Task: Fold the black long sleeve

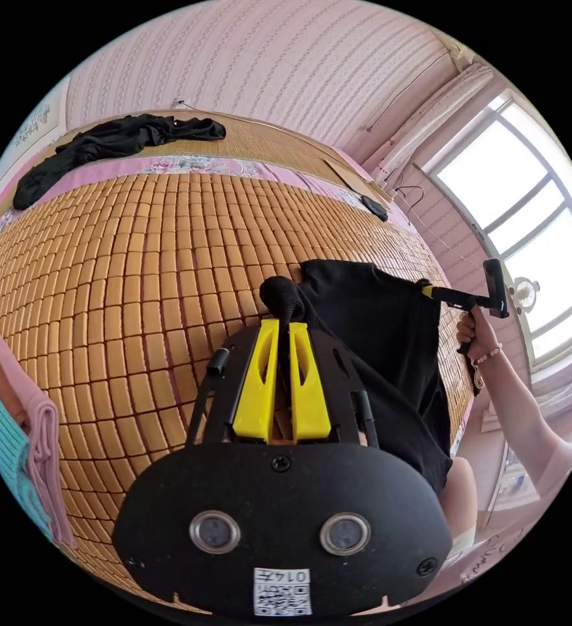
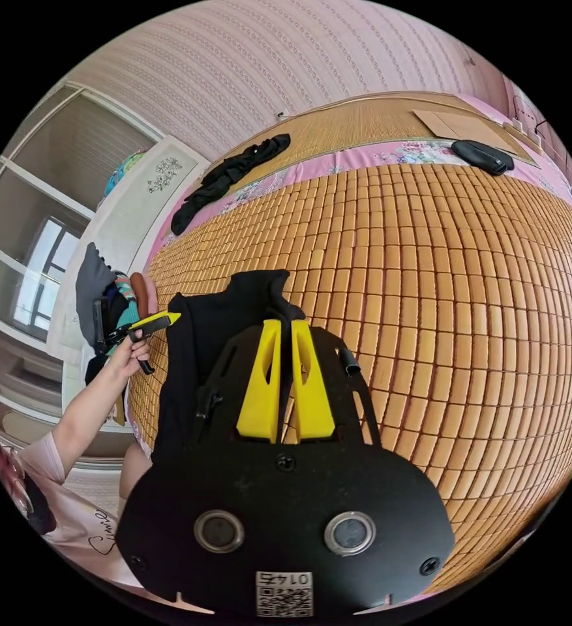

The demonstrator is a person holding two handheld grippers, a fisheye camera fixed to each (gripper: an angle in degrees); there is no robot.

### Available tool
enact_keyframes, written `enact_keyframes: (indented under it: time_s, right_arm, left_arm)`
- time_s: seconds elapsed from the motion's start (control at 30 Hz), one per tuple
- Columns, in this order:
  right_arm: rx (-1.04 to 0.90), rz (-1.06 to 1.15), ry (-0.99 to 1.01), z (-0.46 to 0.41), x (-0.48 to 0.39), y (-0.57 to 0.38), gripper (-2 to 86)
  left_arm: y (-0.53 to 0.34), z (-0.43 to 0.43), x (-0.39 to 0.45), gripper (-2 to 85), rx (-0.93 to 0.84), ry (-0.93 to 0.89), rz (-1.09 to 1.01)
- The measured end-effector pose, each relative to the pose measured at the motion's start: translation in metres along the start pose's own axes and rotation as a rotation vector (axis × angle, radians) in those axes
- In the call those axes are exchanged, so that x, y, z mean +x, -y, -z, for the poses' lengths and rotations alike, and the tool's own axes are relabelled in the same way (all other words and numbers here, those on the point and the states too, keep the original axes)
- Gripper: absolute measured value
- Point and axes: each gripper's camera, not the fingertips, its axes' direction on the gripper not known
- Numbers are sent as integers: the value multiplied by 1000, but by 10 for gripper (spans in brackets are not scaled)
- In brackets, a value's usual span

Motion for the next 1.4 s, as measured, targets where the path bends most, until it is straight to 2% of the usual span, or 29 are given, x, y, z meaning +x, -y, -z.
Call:
enact_keyframes:
  time_s: [0.07,0.17,0.27,0.37,0.5,0.6,0.73,0.8,0.9,1.0,1.1,1.2,1.27,1.33,1.4]
  right_arm:
    - [4,5,-51,9,-4,3,10]
    - [27,28,-13,27,-12,-7,10]
    - [58,113,41,53,-30,-39,12]
    - [69,239,113,89,-55,-93,13]
    - [15,318,136,123,-80,-205,13]
    - [-141,206,129,85,-66,-284,11]
    - [-385,40,55,-2,-35,-349,2]
    - [-340,0,50,-11,-33,-368,-1]
    - [-304,-4,2,0,-38,-377,2]
    - [-215,53,-158,20,-62,-372,13]
    - [-91,147,-187,19,-102,-357,39]
    - [-117,202,-38,-32,-127,-339,80]
    - [-195,189,-38,-72,-128,-334,94]
    - [-249,175,-77,-100,-126,-338,84]
    - [-222,191,-25,-100,-122,-351,47]
  left_arm:
    - [9,15,4,18,38,8,11]
    - [11,38,12,19,68,-50,10]
    - [-6,72,35,22,82,-69,-99]
    - [-48,127,65,23,109,-109,-233]
    - [-156,192,108,20,81,-175,-362]
    - [-248,171,119,9,-57,-180,-291]
    - [-342,90,114,-4,-248,-40,-140]
    - [-356,101,111,-1,-132,-58,-91]
    - [-351,119,117,25,-183,-32,-55]
    - [-344,156,147,40,-132,13,-137]
    - [-333,168,202,40,-85,11,-234]
    - [-326,134,255,47,-56,-37,-299]
    - [-323,97,273,61,-102,-58,-287]
    - [-326,50,290,61,-242,-28,-317]
    - [-338,45,293,28,-219,-30,-359]
